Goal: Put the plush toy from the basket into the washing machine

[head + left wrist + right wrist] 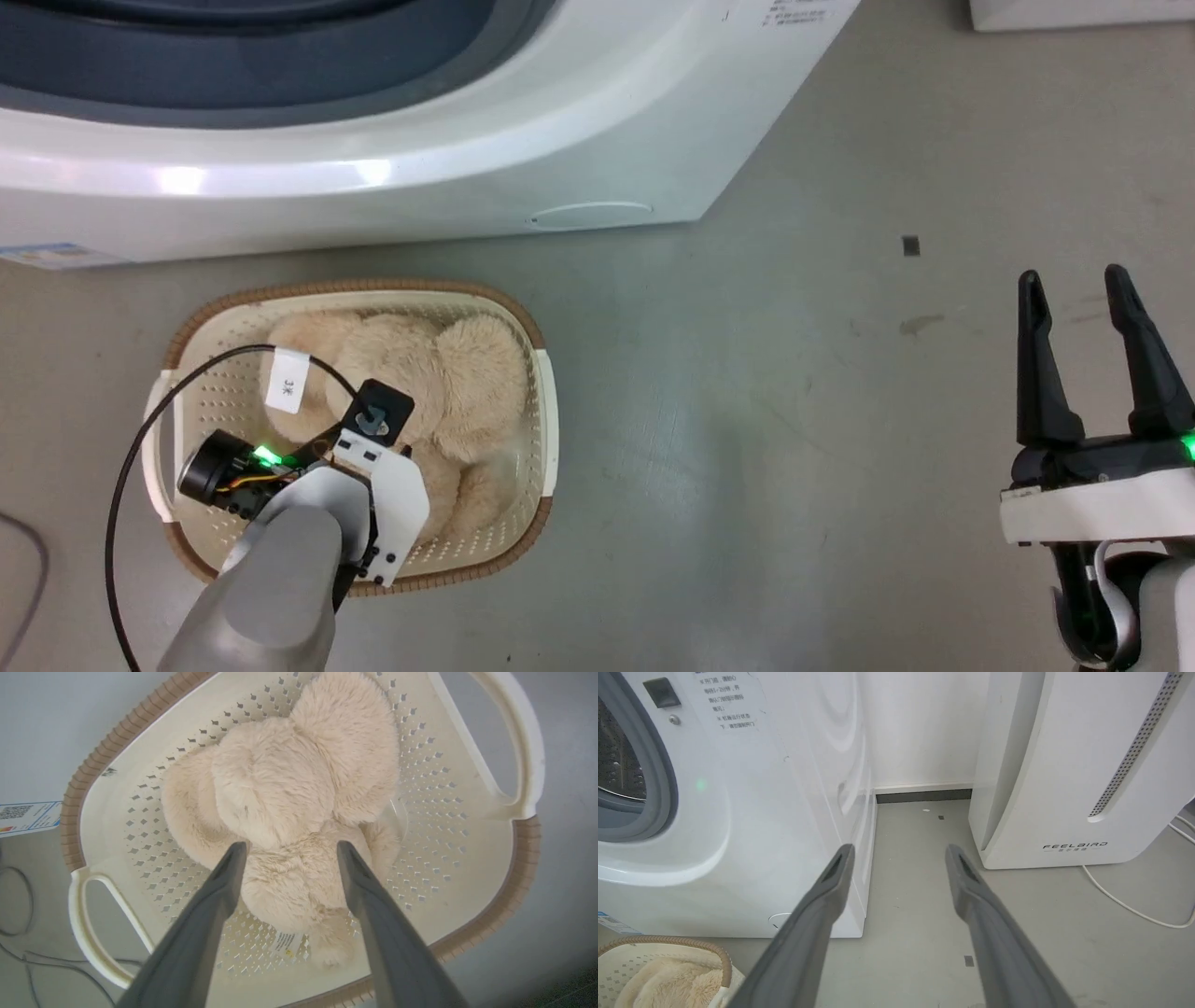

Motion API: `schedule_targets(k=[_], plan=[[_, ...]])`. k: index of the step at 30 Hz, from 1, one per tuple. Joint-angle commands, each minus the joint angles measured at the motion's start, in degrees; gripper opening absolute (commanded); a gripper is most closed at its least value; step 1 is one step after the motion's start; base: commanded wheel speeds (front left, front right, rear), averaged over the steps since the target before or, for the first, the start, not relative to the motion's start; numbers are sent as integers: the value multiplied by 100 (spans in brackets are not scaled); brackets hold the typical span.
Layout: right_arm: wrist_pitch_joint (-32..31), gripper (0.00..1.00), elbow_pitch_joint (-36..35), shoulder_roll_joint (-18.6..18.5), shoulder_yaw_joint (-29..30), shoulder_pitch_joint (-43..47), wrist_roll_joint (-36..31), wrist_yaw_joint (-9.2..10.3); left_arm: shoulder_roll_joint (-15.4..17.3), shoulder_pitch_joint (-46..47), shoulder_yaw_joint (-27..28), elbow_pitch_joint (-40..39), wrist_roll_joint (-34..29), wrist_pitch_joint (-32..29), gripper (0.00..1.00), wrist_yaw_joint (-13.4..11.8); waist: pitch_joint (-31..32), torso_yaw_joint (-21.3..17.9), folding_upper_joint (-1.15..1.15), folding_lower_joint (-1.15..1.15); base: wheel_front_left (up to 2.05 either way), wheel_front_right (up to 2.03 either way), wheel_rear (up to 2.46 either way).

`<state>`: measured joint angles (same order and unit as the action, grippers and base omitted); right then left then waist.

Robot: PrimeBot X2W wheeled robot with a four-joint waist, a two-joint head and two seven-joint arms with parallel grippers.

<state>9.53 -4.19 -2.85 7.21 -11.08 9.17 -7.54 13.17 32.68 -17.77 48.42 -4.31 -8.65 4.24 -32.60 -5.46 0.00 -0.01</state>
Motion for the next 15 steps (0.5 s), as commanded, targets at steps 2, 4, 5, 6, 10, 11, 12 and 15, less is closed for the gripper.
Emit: schedule_targets(k=[2,4,5,6,10,11,12,15], plan=[[73,100,-58,-2,48,-146,68,4,48,245,-39,212,57,-82,100,34,-242,-18,0,1,0,0,0],[97,100,-86,-2,74,-175,62,4,61,371,-76,330,85,-124,100,52,-371,-15,0,1,0,0,0],[109,100,-98,-2,86,-190,62,4,70,432,-90,389,105,-160,100,62,-434,-15,0,1,0,0,0],[121,100,-112,-2,99,-204,64,4,79,495,-113,448,115,-193,100,71,-498,-14,0,1,0,0,0],[168,100,-168,-2,146,-292,75,4,121,783,-193,684,167,-266,100,104,-781,-8,0,1,0,0,0],[180,100,-180,-2,158,-320,81,4,134,854,-217,742,174,-290,100,110,-855,-10,0,1,0,0,0],[192,100,-191,-2,168,-350,89,4,149,922,-239,801,182,-312,100,116,-924,-14,0,1,0,0,0],[228,100,-223,-2,196,-430,125,4,194,1135,-234,978,271,-273,100,90,-1124,-43,0,1,0,0,0]])
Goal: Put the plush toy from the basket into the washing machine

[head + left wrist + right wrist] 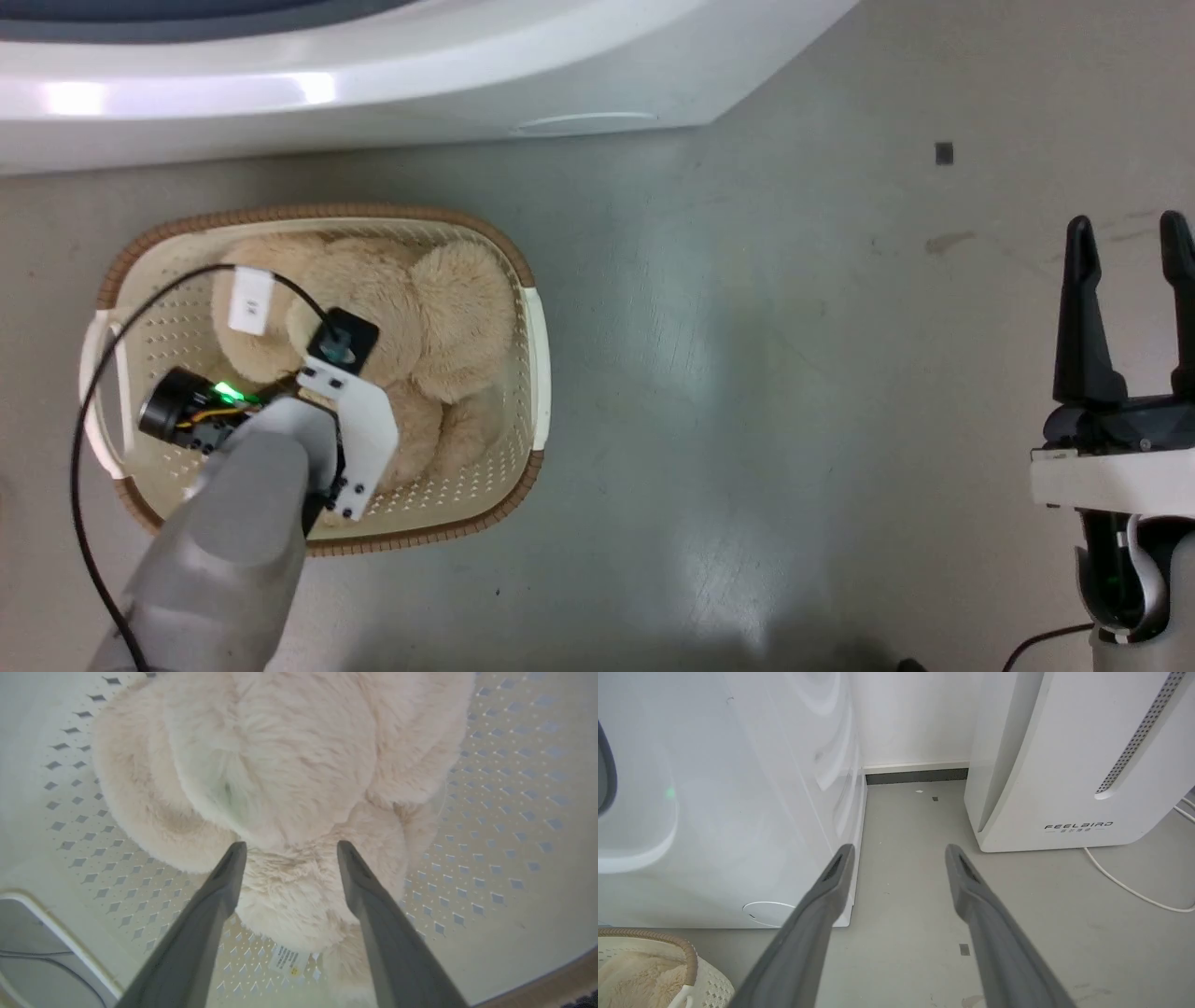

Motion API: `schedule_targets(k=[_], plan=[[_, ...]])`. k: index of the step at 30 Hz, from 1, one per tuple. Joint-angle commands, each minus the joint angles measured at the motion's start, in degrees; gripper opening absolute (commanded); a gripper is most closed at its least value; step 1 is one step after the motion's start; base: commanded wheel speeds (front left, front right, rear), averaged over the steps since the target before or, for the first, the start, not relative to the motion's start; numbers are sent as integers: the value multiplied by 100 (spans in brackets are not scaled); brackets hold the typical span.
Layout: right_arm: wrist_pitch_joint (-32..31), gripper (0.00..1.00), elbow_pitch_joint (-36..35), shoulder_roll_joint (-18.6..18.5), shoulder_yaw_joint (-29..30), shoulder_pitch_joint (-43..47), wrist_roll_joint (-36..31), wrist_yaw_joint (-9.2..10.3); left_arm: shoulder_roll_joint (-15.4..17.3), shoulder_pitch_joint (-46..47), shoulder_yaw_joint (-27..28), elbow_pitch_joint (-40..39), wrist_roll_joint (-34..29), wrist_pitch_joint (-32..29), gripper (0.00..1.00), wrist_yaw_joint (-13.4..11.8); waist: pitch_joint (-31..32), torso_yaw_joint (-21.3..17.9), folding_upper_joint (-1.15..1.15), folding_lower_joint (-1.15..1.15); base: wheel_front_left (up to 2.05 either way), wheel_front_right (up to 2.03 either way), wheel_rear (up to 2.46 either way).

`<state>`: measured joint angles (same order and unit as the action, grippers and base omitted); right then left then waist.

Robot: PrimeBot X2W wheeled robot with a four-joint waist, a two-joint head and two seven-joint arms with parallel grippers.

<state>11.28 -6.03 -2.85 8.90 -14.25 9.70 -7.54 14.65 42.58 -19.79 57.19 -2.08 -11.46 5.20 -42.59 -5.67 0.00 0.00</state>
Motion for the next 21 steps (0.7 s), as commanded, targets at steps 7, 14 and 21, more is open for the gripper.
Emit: schedule_targets(k=[7,14,21], plan=[[136,100,-67,-2,85,-235,158,5,134,572,-87,512,206,5,100,-29,-502,-88,0,0,0,0,0],[220,100,-81,-2,144,-380,253,5,179,901,-239,925,296,14,100,-20,-846,-150,0,0,0,0,0],[315,100,-56,-2,250,-545,306,5,228,1271,-431,1396,386,50,0,-48,-1151,-176,0,0,0,0,0]])
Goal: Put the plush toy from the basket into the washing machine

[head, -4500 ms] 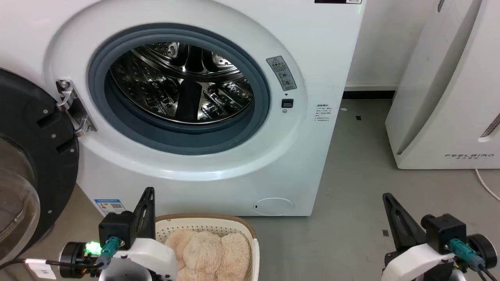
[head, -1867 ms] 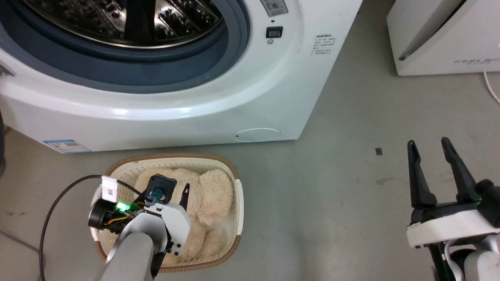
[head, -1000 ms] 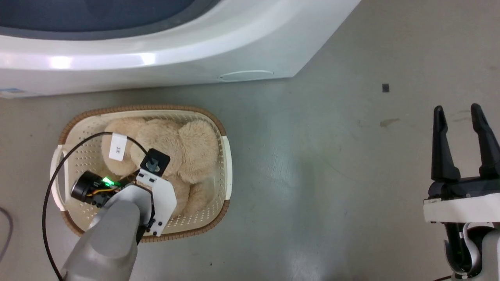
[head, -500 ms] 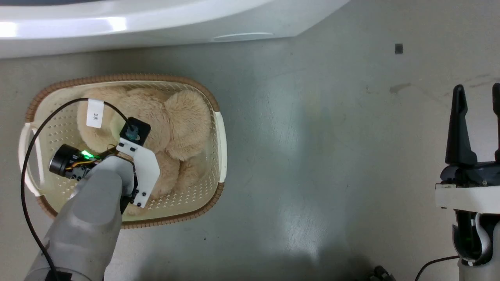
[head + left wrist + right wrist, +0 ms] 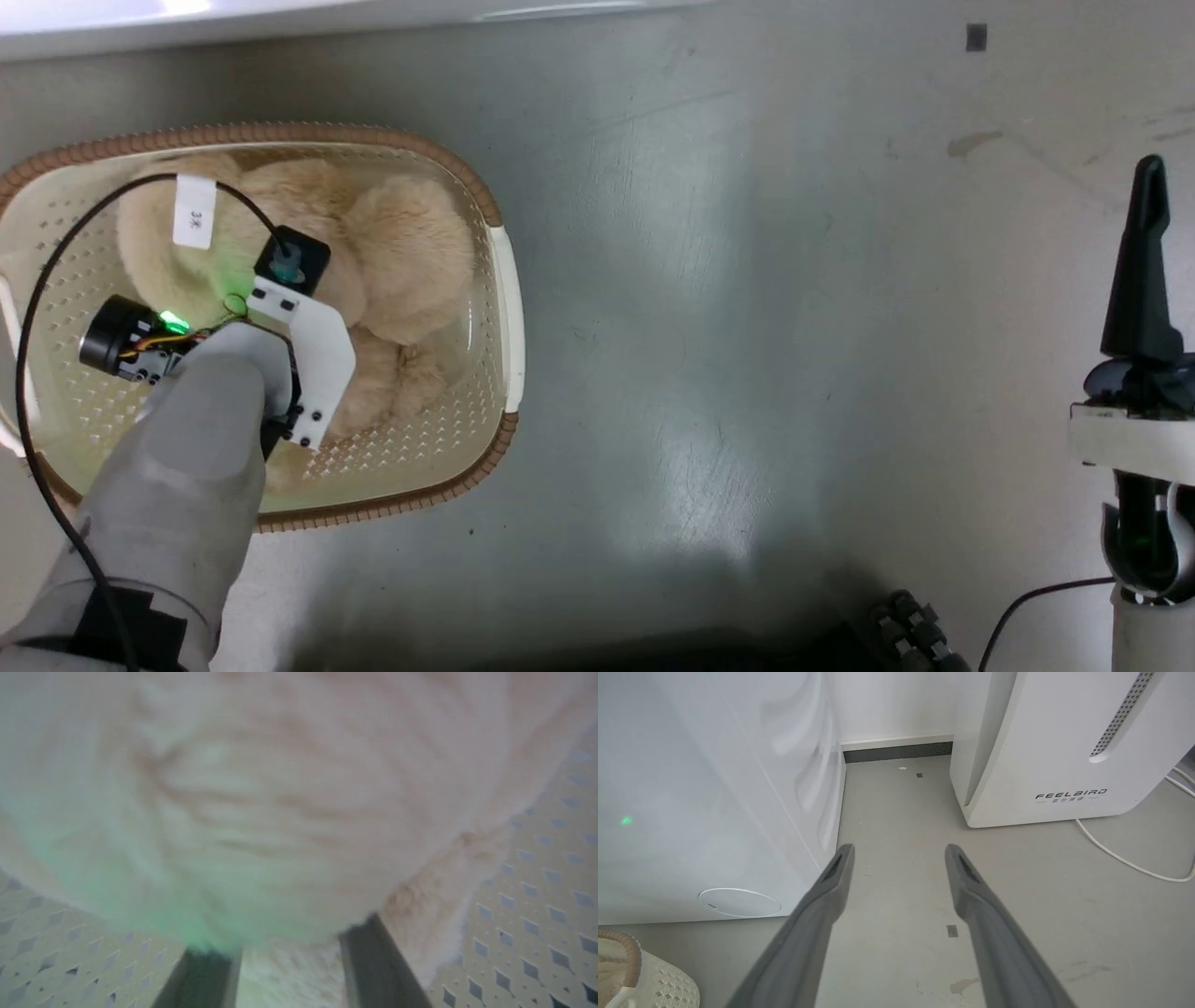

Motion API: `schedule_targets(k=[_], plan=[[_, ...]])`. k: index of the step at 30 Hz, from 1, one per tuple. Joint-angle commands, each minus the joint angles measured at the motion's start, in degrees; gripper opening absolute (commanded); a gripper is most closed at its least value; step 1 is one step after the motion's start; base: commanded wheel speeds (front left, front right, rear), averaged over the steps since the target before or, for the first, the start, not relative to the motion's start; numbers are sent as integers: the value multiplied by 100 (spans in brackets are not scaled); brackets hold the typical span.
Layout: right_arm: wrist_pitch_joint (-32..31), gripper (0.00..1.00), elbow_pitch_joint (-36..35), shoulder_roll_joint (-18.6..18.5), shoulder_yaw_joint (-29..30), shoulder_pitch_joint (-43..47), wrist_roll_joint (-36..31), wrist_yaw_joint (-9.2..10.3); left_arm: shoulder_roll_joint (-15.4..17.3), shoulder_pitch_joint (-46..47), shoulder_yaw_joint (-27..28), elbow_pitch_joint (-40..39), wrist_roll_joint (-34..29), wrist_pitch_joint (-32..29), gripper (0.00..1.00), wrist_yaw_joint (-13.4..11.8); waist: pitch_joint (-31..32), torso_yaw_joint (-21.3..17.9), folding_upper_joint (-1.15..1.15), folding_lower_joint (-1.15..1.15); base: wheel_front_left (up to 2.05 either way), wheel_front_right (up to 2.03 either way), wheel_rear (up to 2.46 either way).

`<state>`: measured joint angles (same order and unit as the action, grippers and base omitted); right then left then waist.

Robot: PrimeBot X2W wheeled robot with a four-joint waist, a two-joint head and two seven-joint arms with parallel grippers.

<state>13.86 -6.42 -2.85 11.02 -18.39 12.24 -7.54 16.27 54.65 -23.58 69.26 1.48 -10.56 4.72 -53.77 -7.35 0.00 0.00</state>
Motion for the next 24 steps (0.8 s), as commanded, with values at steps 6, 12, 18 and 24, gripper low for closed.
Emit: schedule_targets(k=[6,12,18,24], plan=[[114,100,34,-3,110,-223,69,5,97,205,-166,469,123,-65,0,22,-80,-12,0,0,0,0,0],[114,100,107,-3,137,-207,38,5,56,146,-145,469,245,59,0,18,149,17,0,0,0,0,0],[114,100,223,-3,185,-161,29,5,-49,20,-69,469,418,207,0,16,472,62,0,0,0,0,0],[114,100,390,-3,179,-29,-17,5,-161,-265,-54,469,570,395,0,72,1011,141,0,0,0,0,0]])
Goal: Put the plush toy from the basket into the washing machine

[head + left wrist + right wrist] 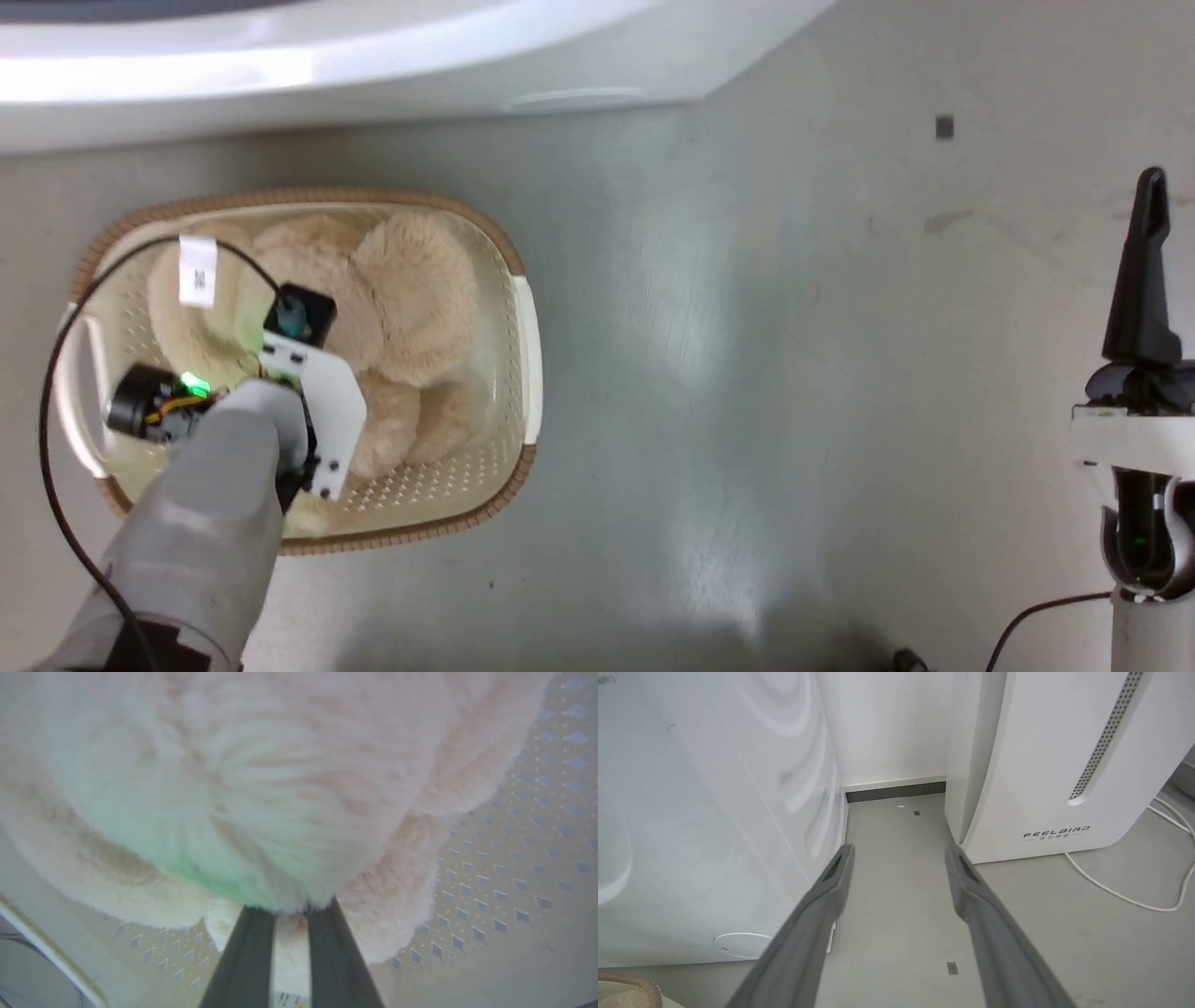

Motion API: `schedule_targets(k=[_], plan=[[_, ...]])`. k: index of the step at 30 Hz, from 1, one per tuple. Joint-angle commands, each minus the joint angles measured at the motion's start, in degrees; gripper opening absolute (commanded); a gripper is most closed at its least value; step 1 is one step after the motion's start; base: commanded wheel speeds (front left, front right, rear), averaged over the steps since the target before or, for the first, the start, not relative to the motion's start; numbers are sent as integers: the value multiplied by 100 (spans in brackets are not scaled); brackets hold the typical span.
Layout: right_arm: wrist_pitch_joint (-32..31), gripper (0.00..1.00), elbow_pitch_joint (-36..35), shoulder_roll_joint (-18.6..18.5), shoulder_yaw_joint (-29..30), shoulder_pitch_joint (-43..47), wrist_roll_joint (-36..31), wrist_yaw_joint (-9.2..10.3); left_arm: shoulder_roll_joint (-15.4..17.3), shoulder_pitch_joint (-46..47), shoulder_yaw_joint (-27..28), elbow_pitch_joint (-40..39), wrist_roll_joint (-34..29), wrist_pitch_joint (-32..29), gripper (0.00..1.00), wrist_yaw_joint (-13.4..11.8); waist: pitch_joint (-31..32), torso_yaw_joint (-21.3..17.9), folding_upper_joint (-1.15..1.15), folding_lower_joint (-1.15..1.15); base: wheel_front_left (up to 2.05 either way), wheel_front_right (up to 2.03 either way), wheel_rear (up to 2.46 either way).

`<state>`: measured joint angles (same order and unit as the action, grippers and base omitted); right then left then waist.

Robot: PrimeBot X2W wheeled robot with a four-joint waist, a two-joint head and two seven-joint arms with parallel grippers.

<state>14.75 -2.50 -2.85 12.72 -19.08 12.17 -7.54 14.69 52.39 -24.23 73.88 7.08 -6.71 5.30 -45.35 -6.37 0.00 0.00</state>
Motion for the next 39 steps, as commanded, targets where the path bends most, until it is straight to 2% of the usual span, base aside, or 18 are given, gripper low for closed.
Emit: schedule_targets(k=[1,12,25,39], plan=[[25,100,35,-3,8,67,-12,5,-28,-92,4,8,26,45,0,24,269,60,0,0,0,0,0],[25,100,341,-3,-2,524,-82,5,-366,-670,-132,8,183,483,0,134,1418,394,0,0,0,0,0],[25,100,448,-3,71,1054,-183,5,-626,-1341,-186,8,426,1429,0,180,2675,748,0,0,0,0,0],[25,100,445,-3,68,1496,-232,5,-676,-1518,-9,-256,742,2128,0,94,3290,891,0,0,0,0,0]])
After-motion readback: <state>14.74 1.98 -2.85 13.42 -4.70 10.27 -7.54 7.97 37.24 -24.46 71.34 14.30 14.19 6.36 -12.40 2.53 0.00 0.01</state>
